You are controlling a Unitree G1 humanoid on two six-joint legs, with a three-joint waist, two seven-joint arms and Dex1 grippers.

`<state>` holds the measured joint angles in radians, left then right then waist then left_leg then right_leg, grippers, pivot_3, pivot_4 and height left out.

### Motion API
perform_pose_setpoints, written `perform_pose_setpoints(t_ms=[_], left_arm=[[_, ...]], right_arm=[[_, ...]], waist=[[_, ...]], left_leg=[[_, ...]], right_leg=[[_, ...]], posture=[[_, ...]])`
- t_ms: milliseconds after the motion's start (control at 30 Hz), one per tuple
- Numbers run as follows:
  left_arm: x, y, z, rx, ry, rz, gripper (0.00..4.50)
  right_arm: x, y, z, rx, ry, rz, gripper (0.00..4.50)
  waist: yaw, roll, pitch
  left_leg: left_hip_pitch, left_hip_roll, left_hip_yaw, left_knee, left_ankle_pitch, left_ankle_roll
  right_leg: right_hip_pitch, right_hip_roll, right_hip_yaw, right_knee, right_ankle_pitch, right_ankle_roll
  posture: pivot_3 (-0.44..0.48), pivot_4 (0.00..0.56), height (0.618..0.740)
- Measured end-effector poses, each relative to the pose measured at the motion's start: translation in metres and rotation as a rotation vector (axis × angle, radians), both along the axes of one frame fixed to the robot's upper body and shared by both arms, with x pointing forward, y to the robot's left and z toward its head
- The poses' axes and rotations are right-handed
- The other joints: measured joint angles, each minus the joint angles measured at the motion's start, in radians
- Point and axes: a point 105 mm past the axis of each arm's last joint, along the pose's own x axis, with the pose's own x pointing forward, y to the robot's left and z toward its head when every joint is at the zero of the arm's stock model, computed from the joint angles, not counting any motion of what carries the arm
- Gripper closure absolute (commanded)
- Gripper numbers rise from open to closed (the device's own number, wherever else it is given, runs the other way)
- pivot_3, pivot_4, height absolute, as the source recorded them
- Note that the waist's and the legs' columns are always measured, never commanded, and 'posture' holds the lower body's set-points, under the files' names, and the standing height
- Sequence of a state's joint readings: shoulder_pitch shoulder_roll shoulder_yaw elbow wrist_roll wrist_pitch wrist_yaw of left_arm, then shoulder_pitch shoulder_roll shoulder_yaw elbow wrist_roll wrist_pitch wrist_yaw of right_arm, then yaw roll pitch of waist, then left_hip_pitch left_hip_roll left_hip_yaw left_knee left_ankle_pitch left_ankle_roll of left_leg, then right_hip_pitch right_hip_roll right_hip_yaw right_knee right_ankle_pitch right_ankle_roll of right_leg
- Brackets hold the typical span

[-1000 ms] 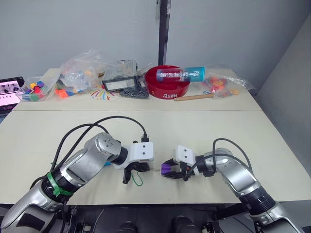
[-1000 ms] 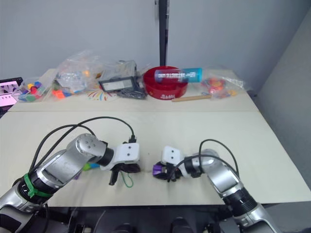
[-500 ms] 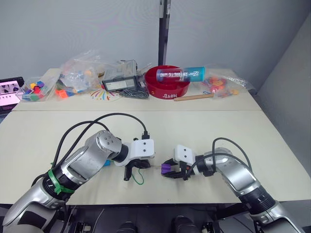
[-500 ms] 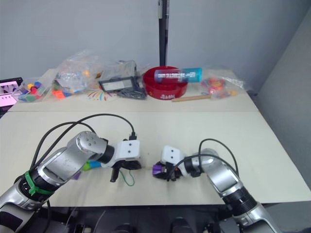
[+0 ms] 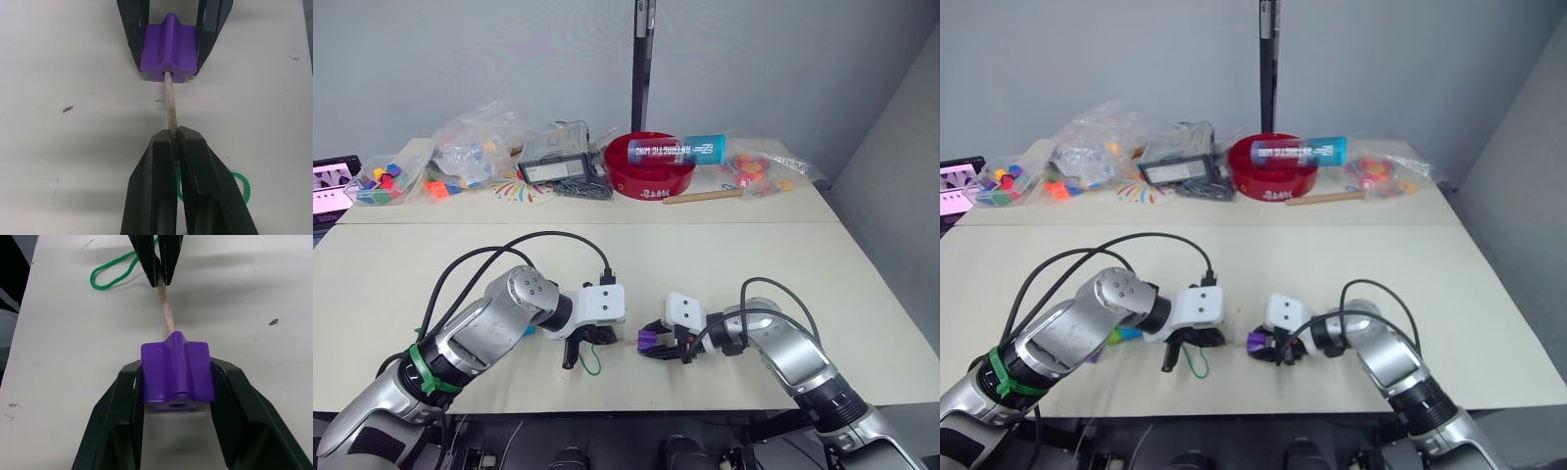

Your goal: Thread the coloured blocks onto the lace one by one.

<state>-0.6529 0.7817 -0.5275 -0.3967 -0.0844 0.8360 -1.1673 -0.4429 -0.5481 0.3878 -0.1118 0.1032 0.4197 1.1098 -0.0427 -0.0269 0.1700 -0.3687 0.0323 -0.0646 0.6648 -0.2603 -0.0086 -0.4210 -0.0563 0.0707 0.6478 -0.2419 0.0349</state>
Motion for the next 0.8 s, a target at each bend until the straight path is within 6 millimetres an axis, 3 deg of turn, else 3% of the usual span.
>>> perform_pose_setpoints(t_ms=[533,800], left_arm=[[0.004,-0.013,-0.009,-0.03,0.029,0.02,4.44],[0.008,-0.02,-0.014,-0.15,0.098,0.069,4.44]], right_arm=[[0.002,0.005,0.001,0.009,0.034,-0.034,3.12],[0.003,0.005,0.001,0.017,0.044,-0.06,3.12]], waist=[[-0.006,0.0,0.0],[-0.005,0.0,0.0]], left_leg=[[0.001,0.0,0.0,0.0,0.0,0.0],[0.001,0.0,0.0,0.0,0.0,0.0]], right_leg=[[0.0,0.001,0.0,0.001,0.0,0.0],[0.0,0.001,0.0,0.001,0.0,0.0]], posture=[[0.0,0.15,0.731],[0.0,0.15,0.731]])
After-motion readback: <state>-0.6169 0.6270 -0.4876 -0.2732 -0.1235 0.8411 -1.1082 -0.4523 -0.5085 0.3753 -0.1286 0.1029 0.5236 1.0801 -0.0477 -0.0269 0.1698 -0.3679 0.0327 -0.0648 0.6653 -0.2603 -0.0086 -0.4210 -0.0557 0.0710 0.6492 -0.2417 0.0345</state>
